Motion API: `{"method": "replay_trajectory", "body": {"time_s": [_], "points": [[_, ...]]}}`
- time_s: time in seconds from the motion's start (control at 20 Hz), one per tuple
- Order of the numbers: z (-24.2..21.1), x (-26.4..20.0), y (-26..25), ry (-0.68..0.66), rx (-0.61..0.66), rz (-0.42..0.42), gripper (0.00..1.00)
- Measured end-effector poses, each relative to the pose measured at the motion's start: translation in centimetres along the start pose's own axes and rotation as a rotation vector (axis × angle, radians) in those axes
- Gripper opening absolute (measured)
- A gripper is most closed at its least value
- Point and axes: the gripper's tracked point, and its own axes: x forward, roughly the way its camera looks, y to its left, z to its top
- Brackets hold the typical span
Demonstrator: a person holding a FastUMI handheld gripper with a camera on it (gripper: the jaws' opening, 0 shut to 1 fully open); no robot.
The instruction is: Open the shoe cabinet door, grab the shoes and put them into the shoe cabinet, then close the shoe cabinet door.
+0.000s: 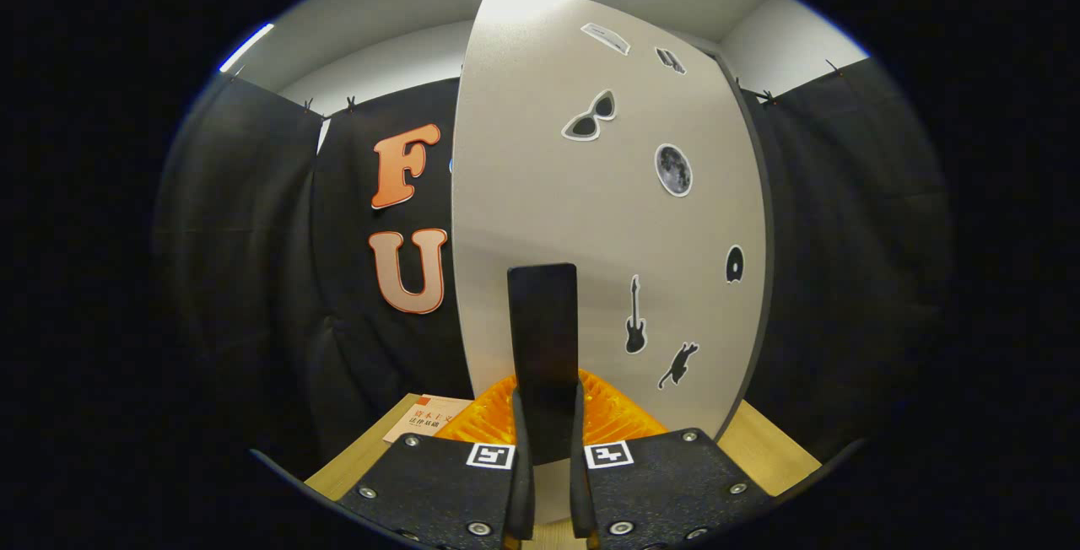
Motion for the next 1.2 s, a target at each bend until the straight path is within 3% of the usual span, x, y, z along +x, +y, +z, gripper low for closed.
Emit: {"method": "replay_trajectory", "body": {"time_s": [0.7,1.2], "points": [[0.1,-8.8,-11.3,-0.005,0.011,-0.102,0.14],[0.0,-11.0,-18.3,-0.013,0.047,-0.081,0.12]]}}
